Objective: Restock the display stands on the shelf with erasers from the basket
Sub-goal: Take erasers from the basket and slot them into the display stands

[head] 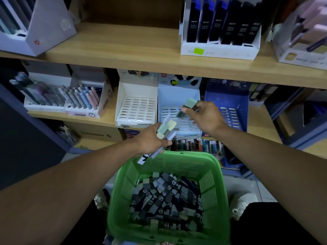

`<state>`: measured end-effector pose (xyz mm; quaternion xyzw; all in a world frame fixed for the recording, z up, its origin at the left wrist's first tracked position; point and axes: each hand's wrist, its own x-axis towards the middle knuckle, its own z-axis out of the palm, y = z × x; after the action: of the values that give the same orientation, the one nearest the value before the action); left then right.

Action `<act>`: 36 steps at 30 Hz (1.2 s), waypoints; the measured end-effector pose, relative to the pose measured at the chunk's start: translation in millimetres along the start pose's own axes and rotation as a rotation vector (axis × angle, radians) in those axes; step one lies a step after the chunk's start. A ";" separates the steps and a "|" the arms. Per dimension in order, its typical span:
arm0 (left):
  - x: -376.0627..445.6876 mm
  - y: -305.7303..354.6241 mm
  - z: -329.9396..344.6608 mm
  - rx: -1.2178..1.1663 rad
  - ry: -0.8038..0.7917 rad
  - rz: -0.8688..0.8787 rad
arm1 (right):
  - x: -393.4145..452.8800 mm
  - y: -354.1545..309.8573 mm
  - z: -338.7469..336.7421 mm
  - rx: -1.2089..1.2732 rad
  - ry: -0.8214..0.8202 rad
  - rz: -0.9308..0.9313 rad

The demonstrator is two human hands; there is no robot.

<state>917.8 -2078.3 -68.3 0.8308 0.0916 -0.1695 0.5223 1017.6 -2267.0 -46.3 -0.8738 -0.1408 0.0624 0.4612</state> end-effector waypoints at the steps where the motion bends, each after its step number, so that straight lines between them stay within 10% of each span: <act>1: -0.9 -0.2 -1.3 -0.003 0.015 0.007 | 5.2 -3.3 3.7 -0.010 0.017 -0.034; 26: 8.5 -6.6 -26.2 -0.245 0.255 0.024 | 80.7 -32.5 48.2 -0.399 -0.154 -0.142; 36: 3.9 -17.5 -32.8 -0.302 0.013 -0.107 | 85.4 -45.5 40.8 -0.509 -0.214 -0.111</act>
<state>921.7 -2041.3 -71.4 0.7377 0.1634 -0.1761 0.6309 1080.6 -2184.6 -30.2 -0.9410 -0.2472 0.0916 0.2120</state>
